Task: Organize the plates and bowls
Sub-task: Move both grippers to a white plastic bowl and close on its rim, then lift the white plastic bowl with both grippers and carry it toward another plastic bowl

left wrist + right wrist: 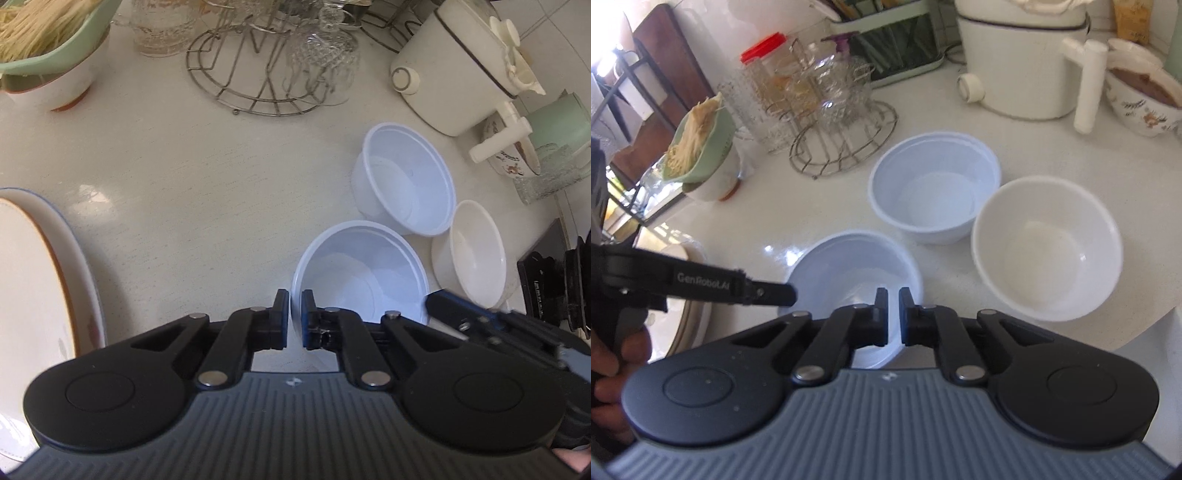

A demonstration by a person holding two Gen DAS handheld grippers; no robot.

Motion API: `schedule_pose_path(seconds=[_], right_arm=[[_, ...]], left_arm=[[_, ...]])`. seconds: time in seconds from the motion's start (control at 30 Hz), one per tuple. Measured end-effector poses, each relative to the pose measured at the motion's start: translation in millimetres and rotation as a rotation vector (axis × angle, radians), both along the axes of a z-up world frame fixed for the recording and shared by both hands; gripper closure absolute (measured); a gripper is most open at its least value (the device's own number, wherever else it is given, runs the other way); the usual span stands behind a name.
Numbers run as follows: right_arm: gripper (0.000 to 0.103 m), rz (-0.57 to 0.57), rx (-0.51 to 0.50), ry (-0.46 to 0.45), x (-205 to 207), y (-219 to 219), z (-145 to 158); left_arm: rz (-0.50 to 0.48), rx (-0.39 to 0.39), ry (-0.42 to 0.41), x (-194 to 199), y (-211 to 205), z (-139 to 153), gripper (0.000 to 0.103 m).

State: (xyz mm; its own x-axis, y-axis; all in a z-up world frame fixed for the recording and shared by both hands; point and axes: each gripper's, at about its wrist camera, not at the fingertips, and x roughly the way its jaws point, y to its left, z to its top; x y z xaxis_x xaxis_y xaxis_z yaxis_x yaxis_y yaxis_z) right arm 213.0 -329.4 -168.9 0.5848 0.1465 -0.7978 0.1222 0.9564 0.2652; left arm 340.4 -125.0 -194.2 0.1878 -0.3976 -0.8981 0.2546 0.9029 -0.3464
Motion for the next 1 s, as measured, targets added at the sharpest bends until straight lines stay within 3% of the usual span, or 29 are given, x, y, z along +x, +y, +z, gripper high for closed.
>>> schedule_pose_path(seconds=[0.17, 0.27, 0.3, 0.53, 0.67, 1.0], right_arm=[[0.089, -0.046, -0.010, -0.008, -3.2, -9.2, 2.3], [0.067, -0.060, 0.004, 0.009, -2.1, -14.2, -2.3], [0.066, -0.062, 0.011, 0.019, -1.2, -15.6, -4.4], [0.071, -0.014, 0.024, 0.073, 2.8, -9.2, -18.2], [0.092, 0.001, 0.034, 0.084, 5.5, -3.1, -24.3], [0.092, 0.021, 0.094, 0.043, 9.4, 5.6, -13.3]], left_arm=[[0.012, 0.006, 0.022, 0.6, 3.8, -5.0, 0.095], [0.013, 0.011, 0.017, -1.0, 3.8, -7.7, 0.095], [0.014, 0.013, 0.016, -1.4, 3.8, -8.6, 0.095], [0.030, -0.002, 0.011, -3.7, 5.3, -12.5, 0.096], [0.038, -0.030, 0.033, -5.1, 5.9, -11.3, 0.096], [0.084, -0.014, -0.018, -4.0, 23.9, 10.4, 0.096]])
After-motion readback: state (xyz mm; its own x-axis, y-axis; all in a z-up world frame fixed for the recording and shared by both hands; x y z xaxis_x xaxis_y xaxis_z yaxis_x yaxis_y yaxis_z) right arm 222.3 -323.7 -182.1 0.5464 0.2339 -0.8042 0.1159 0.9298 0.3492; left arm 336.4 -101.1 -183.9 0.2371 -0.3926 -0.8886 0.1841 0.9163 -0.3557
